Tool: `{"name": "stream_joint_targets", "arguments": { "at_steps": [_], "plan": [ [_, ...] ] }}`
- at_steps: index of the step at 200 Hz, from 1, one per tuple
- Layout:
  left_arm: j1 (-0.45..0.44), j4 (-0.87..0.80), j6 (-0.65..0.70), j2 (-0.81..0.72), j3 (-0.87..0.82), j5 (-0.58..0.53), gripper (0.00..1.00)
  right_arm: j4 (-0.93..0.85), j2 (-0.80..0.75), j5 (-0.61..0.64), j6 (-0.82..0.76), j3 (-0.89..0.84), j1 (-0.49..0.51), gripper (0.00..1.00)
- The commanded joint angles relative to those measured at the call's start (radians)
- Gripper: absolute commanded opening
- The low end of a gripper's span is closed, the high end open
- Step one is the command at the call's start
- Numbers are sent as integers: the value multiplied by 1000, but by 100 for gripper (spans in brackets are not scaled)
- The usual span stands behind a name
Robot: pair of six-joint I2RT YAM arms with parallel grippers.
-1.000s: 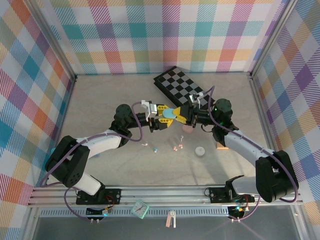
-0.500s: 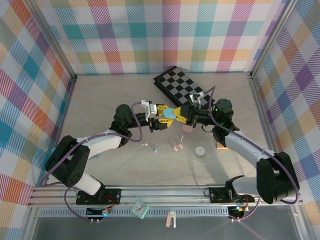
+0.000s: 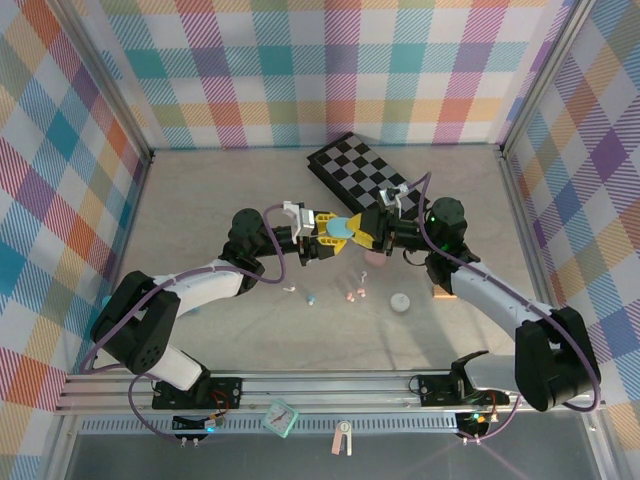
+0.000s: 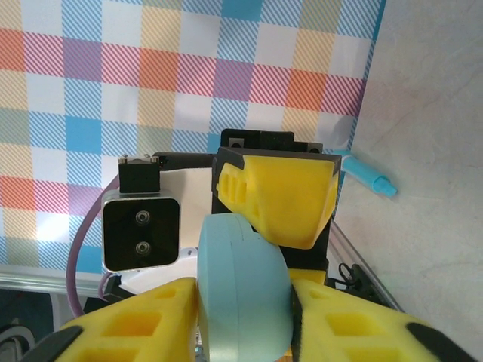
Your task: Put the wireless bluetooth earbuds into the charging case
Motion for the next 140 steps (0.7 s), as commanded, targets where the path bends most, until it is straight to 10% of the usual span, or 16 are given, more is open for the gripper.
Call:
{"name": "stream_joint_targets", "arguments": {
  "at_steps": [1, 51, 90, 140],
  "plan": [
    [-6, 27, 17, -12, 16, 22, 35, -110, -37, 11, -100, 37, 6, 45],
    [-2, -2, 15, -37, -8, 26, 35, -637, -155, 128, -567, 155, 5, 79],
    [-1, -105, 31, -86, -38, 56, 35, -1060, -193, 225, -1255, 328, 24, 96],
    [-1, -192, 33, -142, -63, 68, 36, -1254, -159, 300, -1941, 456, 120, 99]
  ]
}}
